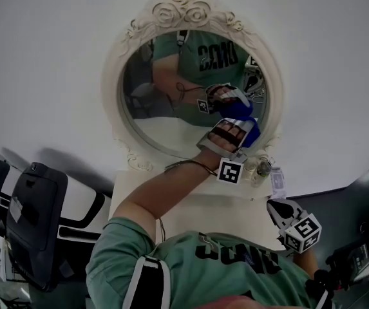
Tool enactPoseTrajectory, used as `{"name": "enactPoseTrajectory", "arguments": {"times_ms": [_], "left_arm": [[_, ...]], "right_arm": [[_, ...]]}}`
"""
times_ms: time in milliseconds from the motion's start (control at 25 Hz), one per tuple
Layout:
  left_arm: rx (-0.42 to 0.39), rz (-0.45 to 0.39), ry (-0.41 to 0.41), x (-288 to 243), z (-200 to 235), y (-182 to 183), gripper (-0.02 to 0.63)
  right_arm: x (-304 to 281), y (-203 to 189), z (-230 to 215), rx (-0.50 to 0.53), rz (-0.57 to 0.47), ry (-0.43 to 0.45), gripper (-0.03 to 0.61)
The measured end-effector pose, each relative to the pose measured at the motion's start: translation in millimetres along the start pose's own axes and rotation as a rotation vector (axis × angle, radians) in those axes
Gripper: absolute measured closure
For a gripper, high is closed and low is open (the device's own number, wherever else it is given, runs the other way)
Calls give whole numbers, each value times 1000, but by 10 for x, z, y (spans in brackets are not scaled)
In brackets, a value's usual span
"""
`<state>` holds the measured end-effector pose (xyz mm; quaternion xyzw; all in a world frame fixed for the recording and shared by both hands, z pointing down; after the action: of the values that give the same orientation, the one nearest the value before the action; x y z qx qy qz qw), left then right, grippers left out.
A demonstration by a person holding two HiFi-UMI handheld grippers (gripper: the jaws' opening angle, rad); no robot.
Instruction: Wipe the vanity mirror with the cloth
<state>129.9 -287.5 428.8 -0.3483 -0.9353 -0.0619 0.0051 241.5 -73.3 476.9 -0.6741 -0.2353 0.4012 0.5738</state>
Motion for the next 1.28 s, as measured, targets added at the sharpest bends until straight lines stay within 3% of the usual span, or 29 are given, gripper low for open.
{"name": "enactPoseTrajectory", "arguments": {"times_ms": [160,400,560,920,1280], "left_arm": [[25,95,-24,652,-22,-628,555],[7,369,-103,1772,-346,-1809,555],[-15,485,-117,2186,-438,-2228,555],[-80,513,-189,2148,-701,-2427,557],[-3,456,-160,1942,-696,-2183,556]], "right_arm": [[-289,199,214,44,10,59,568],[-983,418,533,115,16,217,568],[-1202,495,686,140,21,270,568],[-1314,544,799,145,38,287,568],[-1197,403,639,106,42,249,568]]}}
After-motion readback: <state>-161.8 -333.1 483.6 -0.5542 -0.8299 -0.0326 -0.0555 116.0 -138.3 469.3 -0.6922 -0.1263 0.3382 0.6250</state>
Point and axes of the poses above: the fingertips, and each gripper's own axes: x backward along the fingers, z to its left, y out of its top, the point moved 9 cm from there along x, backward along the fingers, and after that the axes turned 8 degrees about -z, right-handed, at the moved point
